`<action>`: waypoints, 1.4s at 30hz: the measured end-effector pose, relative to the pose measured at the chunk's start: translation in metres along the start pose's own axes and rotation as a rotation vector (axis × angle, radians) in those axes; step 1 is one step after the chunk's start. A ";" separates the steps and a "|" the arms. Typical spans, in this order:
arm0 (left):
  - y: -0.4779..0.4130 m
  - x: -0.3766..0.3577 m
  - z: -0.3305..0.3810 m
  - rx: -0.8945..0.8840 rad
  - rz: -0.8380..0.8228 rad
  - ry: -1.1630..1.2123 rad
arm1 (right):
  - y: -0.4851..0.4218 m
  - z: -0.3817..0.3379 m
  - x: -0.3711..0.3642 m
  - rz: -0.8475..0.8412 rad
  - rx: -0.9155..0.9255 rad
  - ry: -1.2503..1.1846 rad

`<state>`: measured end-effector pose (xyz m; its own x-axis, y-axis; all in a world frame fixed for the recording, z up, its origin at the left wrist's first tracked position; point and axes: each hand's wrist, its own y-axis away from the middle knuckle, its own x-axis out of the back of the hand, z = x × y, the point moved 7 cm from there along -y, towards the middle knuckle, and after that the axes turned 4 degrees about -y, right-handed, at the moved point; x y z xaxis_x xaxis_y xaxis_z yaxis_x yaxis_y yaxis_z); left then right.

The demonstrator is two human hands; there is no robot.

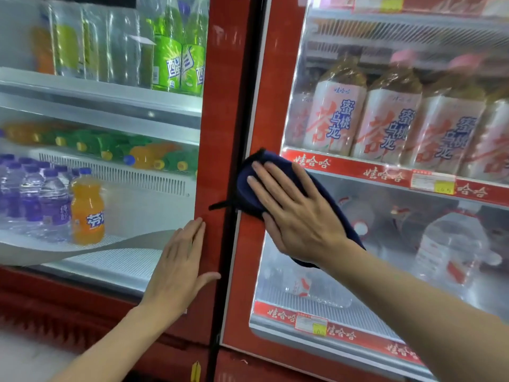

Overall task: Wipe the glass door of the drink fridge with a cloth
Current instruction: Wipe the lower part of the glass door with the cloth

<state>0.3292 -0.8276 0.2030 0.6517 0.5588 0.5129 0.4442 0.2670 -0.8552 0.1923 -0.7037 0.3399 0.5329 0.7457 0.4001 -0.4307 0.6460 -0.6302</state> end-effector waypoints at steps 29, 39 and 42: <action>-0.035 0.029 0.113 0.259 0.123 0.274 | 0.076 -0.022 0.052 0.211 -0.491 -0.603; -0.059 0.015 0.121 0.158 0.159 0.136 | 0.181 0.040 0.029 -0.013 -0.510 -0.156; -0.078 0.011 0.120 0.049 0.224 0.106 | 0.184 0.038 0.026 0.004 -0.465 -0.122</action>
<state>0.2279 -0.7479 0.2668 0.7927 0.5232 0.3129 0.2528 0.1850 -0.9497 0.0989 -0.5593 0.2598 0.4307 0.7799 0.4542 -0.0463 0.5217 -0.8519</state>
